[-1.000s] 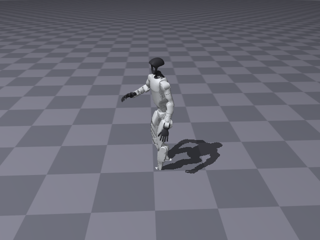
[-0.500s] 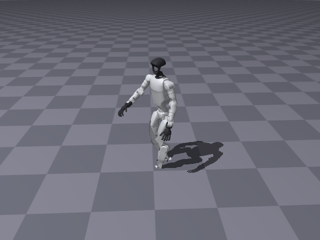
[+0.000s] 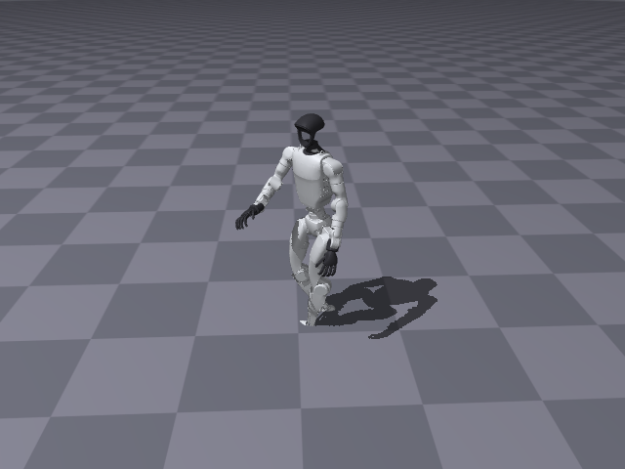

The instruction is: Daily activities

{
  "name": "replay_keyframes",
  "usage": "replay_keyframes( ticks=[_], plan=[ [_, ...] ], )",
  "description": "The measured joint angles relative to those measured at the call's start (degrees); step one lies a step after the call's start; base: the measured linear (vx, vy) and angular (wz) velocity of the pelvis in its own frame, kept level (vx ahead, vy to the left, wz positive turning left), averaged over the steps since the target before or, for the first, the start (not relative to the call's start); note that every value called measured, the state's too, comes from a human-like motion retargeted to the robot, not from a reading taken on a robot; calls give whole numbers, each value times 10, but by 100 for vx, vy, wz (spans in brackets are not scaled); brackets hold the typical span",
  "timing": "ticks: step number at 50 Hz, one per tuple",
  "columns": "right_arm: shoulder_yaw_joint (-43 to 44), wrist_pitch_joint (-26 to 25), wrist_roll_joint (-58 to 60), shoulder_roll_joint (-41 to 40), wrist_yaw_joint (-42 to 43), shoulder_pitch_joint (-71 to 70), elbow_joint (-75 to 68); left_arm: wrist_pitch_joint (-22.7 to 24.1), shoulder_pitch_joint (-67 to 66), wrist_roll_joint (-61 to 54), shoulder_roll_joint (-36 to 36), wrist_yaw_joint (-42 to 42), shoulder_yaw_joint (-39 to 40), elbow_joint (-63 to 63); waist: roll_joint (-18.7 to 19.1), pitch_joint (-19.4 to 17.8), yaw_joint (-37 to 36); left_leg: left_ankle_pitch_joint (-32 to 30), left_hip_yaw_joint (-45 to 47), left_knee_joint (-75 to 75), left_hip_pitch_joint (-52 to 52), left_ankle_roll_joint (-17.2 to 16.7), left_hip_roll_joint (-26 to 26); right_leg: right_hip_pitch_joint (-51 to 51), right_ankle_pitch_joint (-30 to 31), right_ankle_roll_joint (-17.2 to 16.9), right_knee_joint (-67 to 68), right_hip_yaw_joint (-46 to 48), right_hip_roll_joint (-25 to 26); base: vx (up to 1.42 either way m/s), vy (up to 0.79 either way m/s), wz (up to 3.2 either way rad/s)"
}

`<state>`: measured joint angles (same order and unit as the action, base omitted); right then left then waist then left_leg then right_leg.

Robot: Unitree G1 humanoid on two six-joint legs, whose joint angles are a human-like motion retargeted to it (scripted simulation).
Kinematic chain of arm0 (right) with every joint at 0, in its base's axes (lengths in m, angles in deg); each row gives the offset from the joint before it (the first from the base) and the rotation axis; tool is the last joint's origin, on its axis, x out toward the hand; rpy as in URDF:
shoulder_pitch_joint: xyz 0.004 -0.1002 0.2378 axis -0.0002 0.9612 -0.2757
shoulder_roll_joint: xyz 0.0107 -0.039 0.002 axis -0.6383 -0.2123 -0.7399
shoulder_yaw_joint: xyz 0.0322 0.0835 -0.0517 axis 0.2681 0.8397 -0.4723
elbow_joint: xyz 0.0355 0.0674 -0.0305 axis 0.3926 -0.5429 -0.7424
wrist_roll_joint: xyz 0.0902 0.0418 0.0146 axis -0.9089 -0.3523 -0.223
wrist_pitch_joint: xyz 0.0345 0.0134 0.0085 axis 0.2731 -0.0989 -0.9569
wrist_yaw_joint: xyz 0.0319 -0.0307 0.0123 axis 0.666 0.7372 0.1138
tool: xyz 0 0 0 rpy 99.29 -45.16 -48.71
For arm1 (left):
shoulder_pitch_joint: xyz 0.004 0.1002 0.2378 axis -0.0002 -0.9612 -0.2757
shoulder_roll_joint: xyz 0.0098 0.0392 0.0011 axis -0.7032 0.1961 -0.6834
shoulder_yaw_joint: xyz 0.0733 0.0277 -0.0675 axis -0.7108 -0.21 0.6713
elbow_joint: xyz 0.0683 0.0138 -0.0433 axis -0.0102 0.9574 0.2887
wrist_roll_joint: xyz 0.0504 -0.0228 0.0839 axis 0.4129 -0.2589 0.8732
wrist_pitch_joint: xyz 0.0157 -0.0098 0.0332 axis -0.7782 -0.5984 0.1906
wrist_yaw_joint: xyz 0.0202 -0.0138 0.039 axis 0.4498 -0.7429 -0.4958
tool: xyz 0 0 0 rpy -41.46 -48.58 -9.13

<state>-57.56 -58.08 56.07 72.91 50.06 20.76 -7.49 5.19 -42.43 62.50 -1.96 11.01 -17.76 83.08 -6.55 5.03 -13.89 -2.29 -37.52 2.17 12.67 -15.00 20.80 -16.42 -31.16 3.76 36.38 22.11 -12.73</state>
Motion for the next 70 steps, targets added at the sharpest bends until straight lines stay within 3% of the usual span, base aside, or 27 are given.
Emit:
replay_keyframes(
  ticks=[15, 27, 33, 41, 50, 60, 70],
  plan=[
    [-19, -8, 38, 15, -60, -36, -64, -11, 20, 13, -8, 19, -17, 1, -15, -11, -8, -18, 5, 1, -15, 0, 20, 12, -3, 8, 18, 11, -14, 1, 2, 20],
    [28, 48, 21, 138, -68, 26, 251, -27, 25, 51, -25, 46, -2, -3, -32, -23, 33, -42, 20, 1, -36, 0, 38, 33, 2, 10, 29, 14, -22, -1, 5, 22],
    [28, 35, 48, 172, -78, 2, 335, -27, 22, 46, -27, 56, -20, -7, -41, -21, 25, -51, 24, 2, -41, 0, 46, 34, 5, 10, 39, 14, -29, -1, 2, 9],
    [-40, -10, 119, 91, -94, -107, 126, -17, 29, 24, -18, 46, -40, -22, -41, -21, -13, -61, 33, 2, -35, 0, 53, 27, 4, 20, 50, 17, -35, 0, 0, 3],
    [-70, -20, 132, 4, -77, -153, -32, -8, 37, 14, -11, 32, -35, -34, -39, -31, -23, -73, 25, 3, -44, 0, 67, 33, 4, 27, 64, 30, -50, 0, 1, 25],
    [-78, 0, 121, 15, -73, -148, -15, -7, 38, 8, -12, 31, -21, -46, -44, -44, -18, -89, 22, 4, -64, 0, 79, 53, 11, 32, 75, 43, -61, -1, 3, 23],
    [5, 12, 26, 54, -32, -184, 187, -17, 33, -5, -8, 37, 2, -38, -50, -46, 2, -110, 43, 4, -79, 0, 88, 71, 20, 38, 78, 48, -61, 0, 1, 4]
  ],
)
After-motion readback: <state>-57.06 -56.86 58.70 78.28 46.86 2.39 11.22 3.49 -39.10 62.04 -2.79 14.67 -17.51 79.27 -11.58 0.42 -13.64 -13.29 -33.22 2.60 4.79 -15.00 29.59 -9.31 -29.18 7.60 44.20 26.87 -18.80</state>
